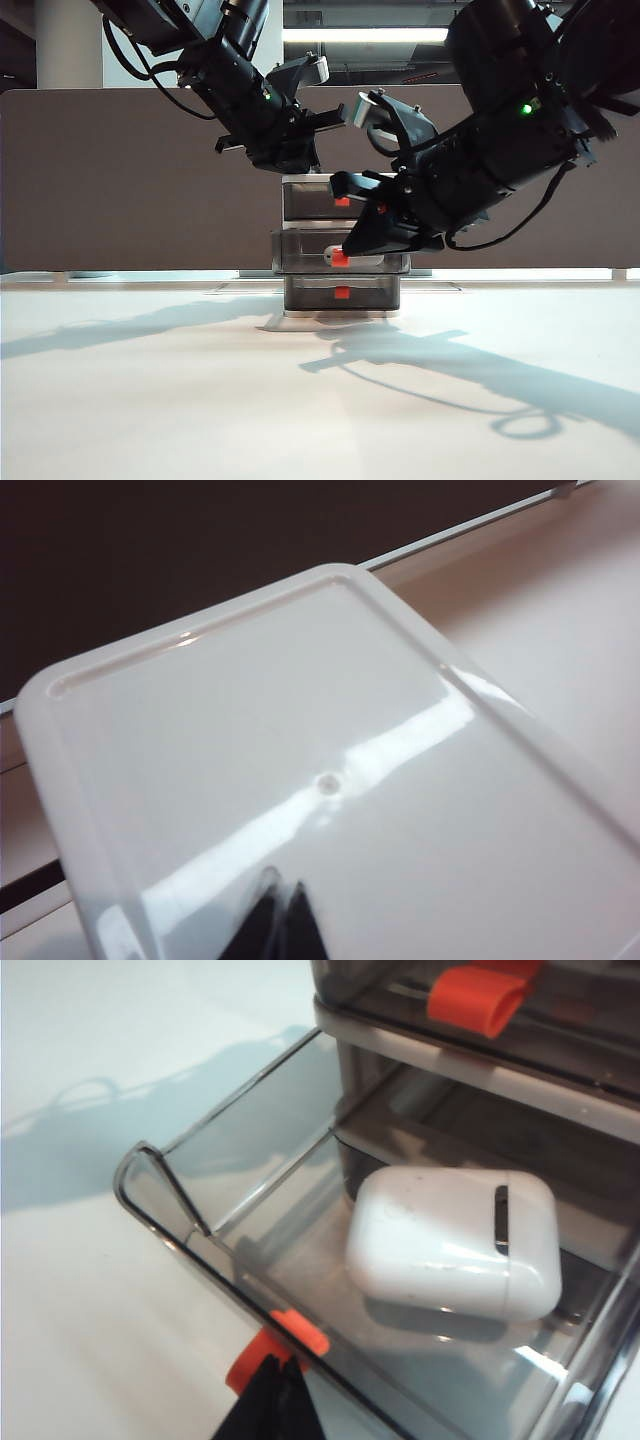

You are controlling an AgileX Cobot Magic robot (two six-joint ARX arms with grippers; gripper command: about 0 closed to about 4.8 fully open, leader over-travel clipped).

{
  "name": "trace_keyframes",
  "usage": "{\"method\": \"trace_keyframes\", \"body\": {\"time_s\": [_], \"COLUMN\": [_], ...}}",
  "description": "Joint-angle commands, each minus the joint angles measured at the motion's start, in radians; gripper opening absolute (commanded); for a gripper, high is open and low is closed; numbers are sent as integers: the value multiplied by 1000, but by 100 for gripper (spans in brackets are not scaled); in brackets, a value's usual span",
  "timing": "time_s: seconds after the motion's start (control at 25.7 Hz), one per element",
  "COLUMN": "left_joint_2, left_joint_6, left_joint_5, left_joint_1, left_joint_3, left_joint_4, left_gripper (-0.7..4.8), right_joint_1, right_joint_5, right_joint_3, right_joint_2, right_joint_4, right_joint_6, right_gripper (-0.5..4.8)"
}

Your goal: Pick up the earphone case on the table, open the lid, insert the wireless earphone on the table into it, close the lid, put the earphone case into the second layer of the drawer, and finally close the drawer.

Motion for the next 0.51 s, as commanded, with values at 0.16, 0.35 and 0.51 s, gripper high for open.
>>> {"method": "trace_keyframes", "body": {"time_s": [0.16,0.35,0.51], "left_joint_2": [6,6,6], "left_joint_6": [-3,-3,-3], "left_joint_5": [3,3,3], "left_joint_1": [0,0,-1], "left_joint_3": [0,0,0], "left_joint_4": [-48,-48,-48], "left_gripper": [-6,-6,-6], "right_joint_1": [0,0,0], "right_joint_5": [61,98,105], "right_joint_3": [8,8,8], "right_joint_2": [20,32,45], "right_joint_4": [69,101,144], "right_joint_6": [-2,-9,-31], "right_gripper": [-1,-1,-1]}}
